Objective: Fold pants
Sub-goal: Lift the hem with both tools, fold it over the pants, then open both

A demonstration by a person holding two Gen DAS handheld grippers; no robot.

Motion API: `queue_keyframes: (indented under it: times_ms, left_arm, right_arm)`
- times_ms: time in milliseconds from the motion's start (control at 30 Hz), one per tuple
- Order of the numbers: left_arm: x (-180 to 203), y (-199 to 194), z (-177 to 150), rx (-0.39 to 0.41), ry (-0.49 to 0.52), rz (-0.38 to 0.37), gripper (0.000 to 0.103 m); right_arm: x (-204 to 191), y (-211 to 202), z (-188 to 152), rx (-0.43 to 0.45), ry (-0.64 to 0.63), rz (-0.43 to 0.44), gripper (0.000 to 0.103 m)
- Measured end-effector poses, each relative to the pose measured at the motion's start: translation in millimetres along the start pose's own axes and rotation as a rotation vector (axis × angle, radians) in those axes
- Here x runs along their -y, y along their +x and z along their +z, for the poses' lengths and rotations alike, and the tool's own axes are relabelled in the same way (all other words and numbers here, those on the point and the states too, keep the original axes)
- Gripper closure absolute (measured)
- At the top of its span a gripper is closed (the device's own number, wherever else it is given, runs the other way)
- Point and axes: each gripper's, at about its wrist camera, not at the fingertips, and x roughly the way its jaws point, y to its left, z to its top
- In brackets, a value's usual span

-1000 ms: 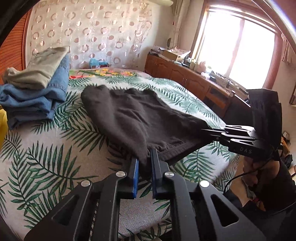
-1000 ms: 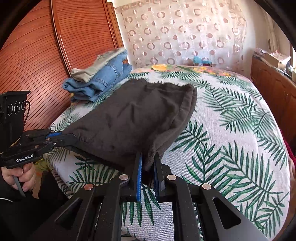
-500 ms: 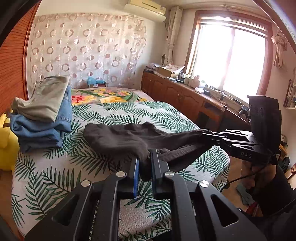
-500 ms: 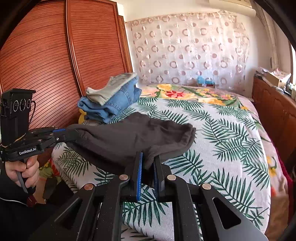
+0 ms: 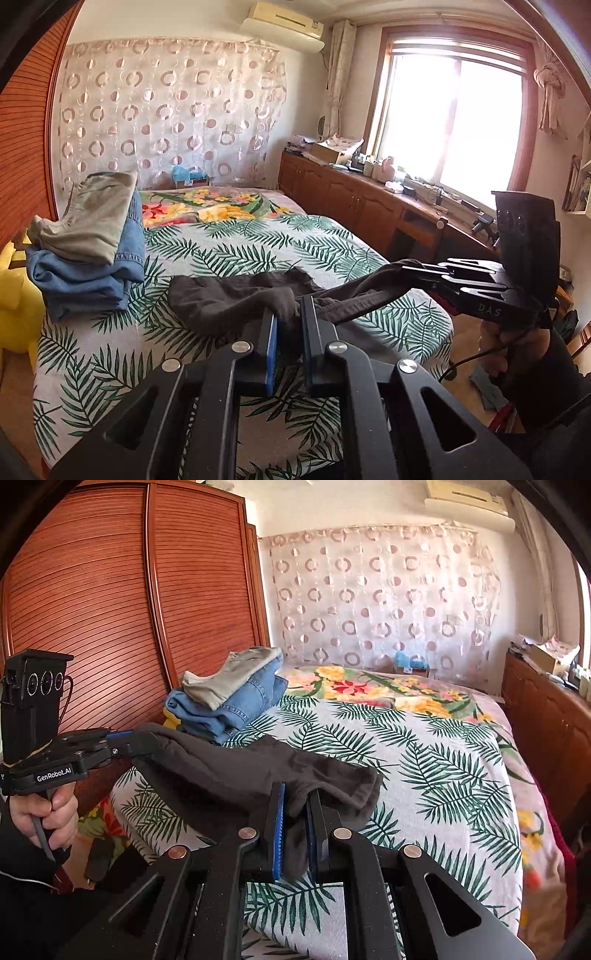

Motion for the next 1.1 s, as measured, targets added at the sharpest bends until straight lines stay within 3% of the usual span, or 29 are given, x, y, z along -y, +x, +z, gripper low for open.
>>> queue_keyframes:
  times_ms: [267,500,833,1100]
  left_arm:
    - [-5,17,-10,-0.045,-0.020,0.005,0.091]
    - [-12,32,3,-0.043,-0.017,0.017,0.091]
    - [-38,86,39,-0.062,-0.030,0.056,0.091]
    - [-61,121,33,-0.129,-0.076,0.107,0.091]
  right_arm:
    - [8,22,-3,-0.044,0.025,-0.003,0.093]
    - [10,42,7,-0.061,0.016,-0.011,0.093]
    - [33,112,37,-0.103,0.028,-0.058,0.093]
    - [45,157,48,-0.149,0.064,-0.079,0.093]
